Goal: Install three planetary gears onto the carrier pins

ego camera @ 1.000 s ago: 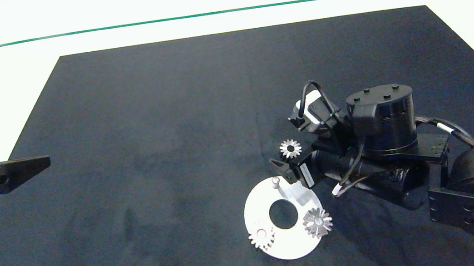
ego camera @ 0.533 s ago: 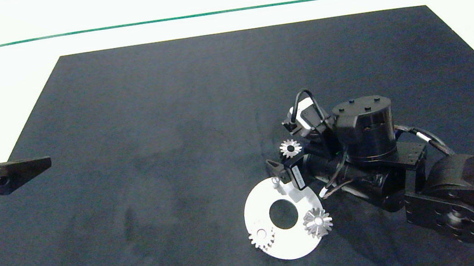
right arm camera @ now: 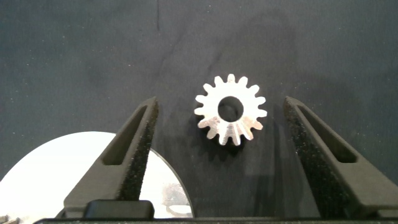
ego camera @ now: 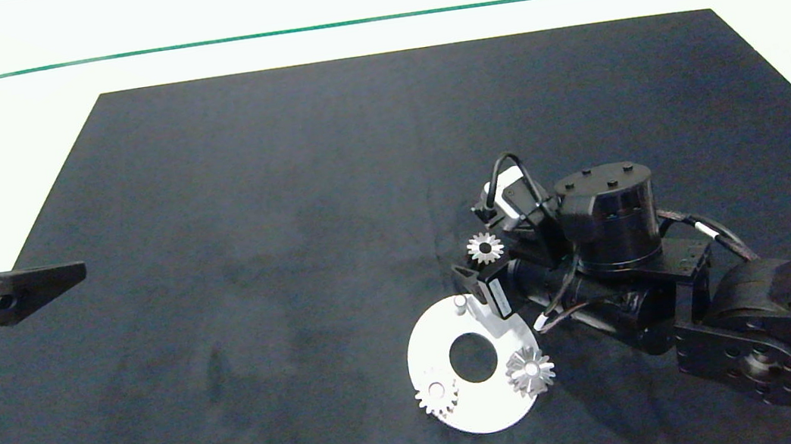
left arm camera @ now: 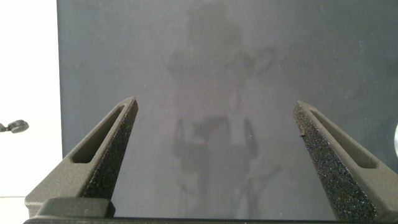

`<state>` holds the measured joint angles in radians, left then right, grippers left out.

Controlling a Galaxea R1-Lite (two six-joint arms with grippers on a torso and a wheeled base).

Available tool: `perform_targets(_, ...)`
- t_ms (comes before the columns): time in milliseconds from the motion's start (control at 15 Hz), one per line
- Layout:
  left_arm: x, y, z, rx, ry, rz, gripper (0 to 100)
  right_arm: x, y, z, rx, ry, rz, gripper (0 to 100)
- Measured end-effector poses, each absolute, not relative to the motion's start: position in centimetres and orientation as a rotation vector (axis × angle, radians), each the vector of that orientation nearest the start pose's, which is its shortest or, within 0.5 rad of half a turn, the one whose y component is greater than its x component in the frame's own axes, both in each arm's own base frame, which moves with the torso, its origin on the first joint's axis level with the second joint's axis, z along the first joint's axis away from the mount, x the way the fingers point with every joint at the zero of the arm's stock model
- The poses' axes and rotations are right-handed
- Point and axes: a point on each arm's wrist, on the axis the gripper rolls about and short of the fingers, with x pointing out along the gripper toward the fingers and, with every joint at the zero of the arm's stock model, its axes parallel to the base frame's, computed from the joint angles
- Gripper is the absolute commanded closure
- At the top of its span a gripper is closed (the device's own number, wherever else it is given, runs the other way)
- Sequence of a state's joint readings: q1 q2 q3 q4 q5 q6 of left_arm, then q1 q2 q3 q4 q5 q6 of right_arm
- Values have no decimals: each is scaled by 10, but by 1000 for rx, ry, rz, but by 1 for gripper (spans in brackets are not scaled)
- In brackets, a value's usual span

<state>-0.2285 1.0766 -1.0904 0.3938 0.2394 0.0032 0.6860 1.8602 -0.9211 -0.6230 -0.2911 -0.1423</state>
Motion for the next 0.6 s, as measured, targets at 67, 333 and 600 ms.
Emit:
perform_targets(67, 124, -23, 304, 91, 369, 10, 0, 273, 213, 160, -288, 253, 408, 28)
perform_targets(333, 123, -23, 305, 90, 364, 10, 0, 276, 208, 162, -284, 249, 390, 36)
perform_targets(600, 121, -23, 306, 88, 358, 10, 0, 273, 207, 160, -289, 259, 393, 45)
